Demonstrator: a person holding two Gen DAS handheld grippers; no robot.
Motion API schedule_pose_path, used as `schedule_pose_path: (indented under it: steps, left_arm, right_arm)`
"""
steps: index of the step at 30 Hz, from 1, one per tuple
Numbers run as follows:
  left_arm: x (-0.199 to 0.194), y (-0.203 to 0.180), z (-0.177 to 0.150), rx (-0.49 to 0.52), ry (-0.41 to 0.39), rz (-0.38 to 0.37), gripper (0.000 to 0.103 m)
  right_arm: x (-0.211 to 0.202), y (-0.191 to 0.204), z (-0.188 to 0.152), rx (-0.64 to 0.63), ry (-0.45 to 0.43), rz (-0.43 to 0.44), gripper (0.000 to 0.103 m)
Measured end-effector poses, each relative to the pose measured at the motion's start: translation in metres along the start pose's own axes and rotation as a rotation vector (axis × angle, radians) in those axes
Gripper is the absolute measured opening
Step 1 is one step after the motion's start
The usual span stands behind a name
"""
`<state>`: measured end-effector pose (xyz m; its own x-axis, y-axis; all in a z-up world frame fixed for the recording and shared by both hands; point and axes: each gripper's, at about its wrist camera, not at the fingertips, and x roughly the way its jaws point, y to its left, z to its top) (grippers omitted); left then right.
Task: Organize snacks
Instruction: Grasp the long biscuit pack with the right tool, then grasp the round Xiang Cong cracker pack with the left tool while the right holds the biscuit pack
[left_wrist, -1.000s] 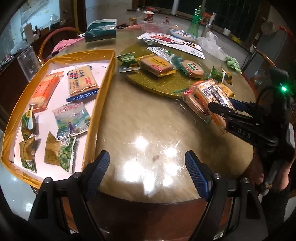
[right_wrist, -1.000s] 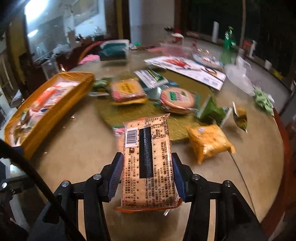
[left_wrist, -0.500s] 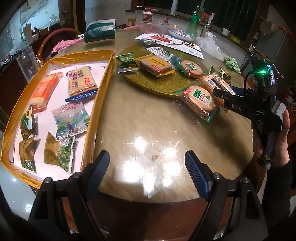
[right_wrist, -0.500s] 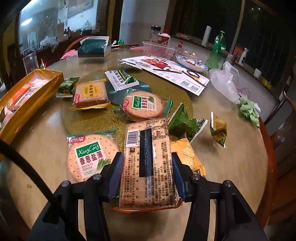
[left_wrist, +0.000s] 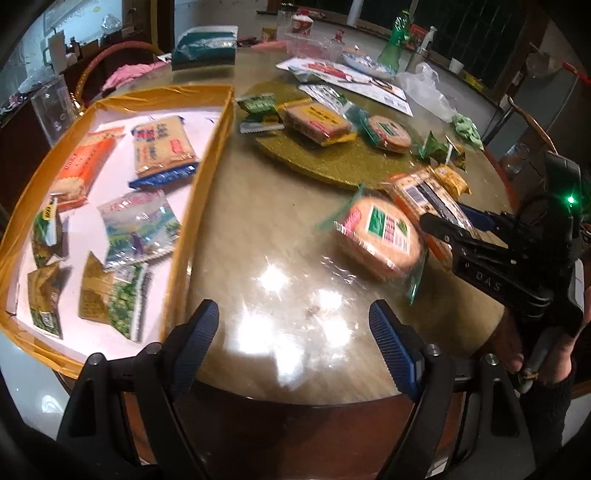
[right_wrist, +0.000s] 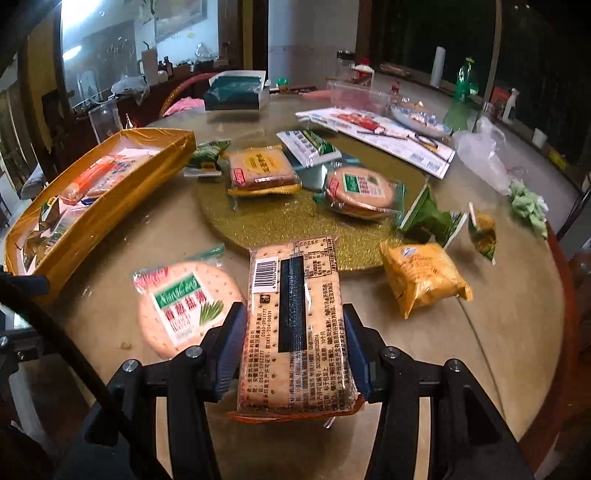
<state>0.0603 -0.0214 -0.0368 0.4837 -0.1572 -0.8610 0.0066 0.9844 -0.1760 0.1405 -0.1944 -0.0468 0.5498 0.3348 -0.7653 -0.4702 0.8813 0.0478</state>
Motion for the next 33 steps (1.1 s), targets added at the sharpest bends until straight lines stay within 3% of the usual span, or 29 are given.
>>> schedule_pose_path:
  steps: [4,8,13,17,23,28,30,33]
  left_arm:
    - [-0.002,-0.004,-0.003,0.010,0.000,-0.012,0.084]
    - [0.001,-0.003,-0.004,0.002,0.012,-0.003,0.084]
    - [-0.001,-0.002,-0.006,0.003,0.009,0.013,0.084]
    - [0.002,-0.002,-0.005,-0.006,0.016,0.000,0.084]
    - [0.018,-0.007,0.004,0.002,0.040,0.009,0.084]
    - [0.042,-0.017,0.025,-0.045,0.076,-0.017,0.084]
    - [0.050,-0.022,0.035,-0.079,0.073,0.006,0.086]
    - [0.061,-0.034,0.042,-0.042,0.062,0.055,0.090]
  right_arm:
    - [-0.009,0.009,-0.003,-0.057,-0.014,-0.008,0.051]
    - [0.000,-0.003,0.000,0.006,-0.008,0.000,0.051]
    - [-0.004,0.005,-0.003,-0.033,-0.004,0.002,0.051]
    - [-0.026,0.027,-0.021,-0.061,0.005,0.116,0.051]
    - [-0.030,0.008,-0.039,0.177,-0.017,0.107,0.051]
    - [-0.028,0.012,-0.050,0.249,-0.053,0.032,0.051]
    - [-0.027,0.010,-0.051,0.287,-0.063,0.038,0.051]
    - [-0.029,0.005,-0.053,0.327,-0.074,0.023,0.051]
